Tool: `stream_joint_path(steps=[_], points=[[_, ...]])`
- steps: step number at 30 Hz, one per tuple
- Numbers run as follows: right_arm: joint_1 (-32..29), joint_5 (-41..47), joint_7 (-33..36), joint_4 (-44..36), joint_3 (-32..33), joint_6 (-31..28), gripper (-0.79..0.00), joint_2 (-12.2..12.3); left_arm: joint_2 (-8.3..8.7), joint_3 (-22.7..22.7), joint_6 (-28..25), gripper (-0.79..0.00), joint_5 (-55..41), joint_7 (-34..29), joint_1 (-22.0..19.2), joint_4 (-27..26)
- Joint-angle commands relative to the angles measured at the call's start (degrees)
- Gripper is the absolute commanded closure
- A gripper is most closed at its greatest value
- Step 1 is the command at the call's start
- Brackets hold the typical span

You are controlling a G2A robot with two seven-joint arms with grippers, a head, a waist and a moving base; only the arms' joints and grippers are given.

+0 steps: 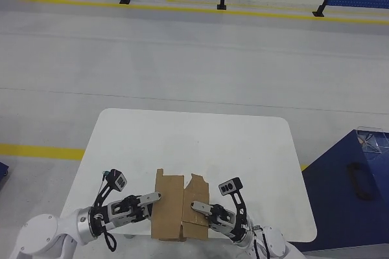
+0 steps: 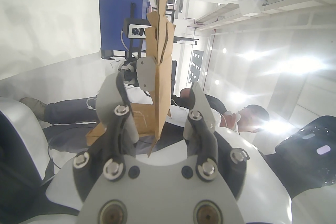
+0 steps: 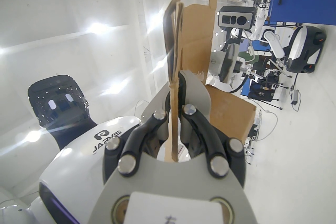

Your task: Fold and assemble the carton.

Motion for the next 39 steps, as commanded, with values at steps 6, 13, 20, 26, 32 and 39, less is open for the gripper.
stream_joint_path(steps=[6, 13, 20, 26, 32, 39], points=[[0.05, -0.17, 0.10, 0.03, 0.04, 0.01, -0.785, 0.00, 0.15, -0.11, 0.06, 0.000, -0.33, -0.65, 0.05, -0.01], [0.05, -0.17, 0.10, 0.03, 0.04, 0.01, -0.785, 0.00, 0.15, -0.11, 0.06, 0.000, -0.33, -0.65, 0.05, -0.01], [-0.14, -7.52, -3.61, -1.19, 4.82, -8.16, -0.785, 0.29, -1.07, 0.29, -3.66, 0.000, -9.14, 16.40, 1.29, -1.59], [-1.81, -26.72, -11.14, -2.02, 10.95, -22.81, -0.785, 0.19, -3.01, 8.10, -18.59, 0.000, -12.41, 32.02, 2.93, -1.34], [-2.73, -45.16, -25.79, -3.77, 12.41, -27.98, -0.785, -1.60, -4.21, 16.34, -26.78, 0.000, -12.16, 33.82, 1.71, 2.19], [-1.90, -59.65, -34.86, -4.06, 12.01, -26.33, -0.468, -3.27, -4.53, 19.18, -26.74, 0.000, -13.26, 31.50, 0.96, 3.67]])
